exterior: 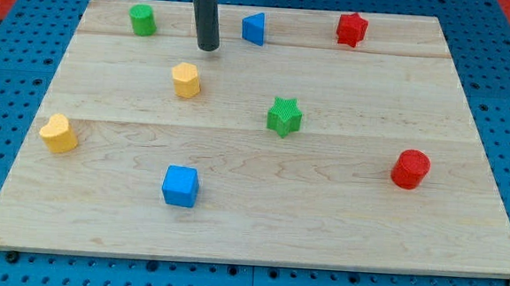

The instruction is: Push the blue triangle to the center

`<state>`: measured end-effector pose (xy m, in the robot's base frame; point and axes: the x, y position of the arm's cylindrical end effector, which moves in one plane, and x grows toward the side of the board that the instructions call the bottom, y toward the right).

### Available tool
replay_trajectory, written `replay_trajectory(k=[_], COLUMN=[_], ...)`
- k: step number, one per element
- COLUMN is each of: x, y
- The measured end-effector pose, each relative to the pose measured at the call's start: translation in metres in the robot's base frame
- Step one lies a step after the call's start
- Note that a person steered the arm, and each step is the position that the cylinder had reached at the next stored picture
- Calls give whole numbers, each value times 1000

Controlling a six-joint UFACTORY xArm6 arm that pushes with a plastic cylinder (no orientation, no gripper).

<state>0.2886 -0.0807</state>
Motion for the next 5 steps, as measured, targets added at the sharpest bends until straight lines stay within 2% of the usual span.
replay_trajectory(k=[2,4,5], x=[-11,-63,-65], y=[1,-40,13])
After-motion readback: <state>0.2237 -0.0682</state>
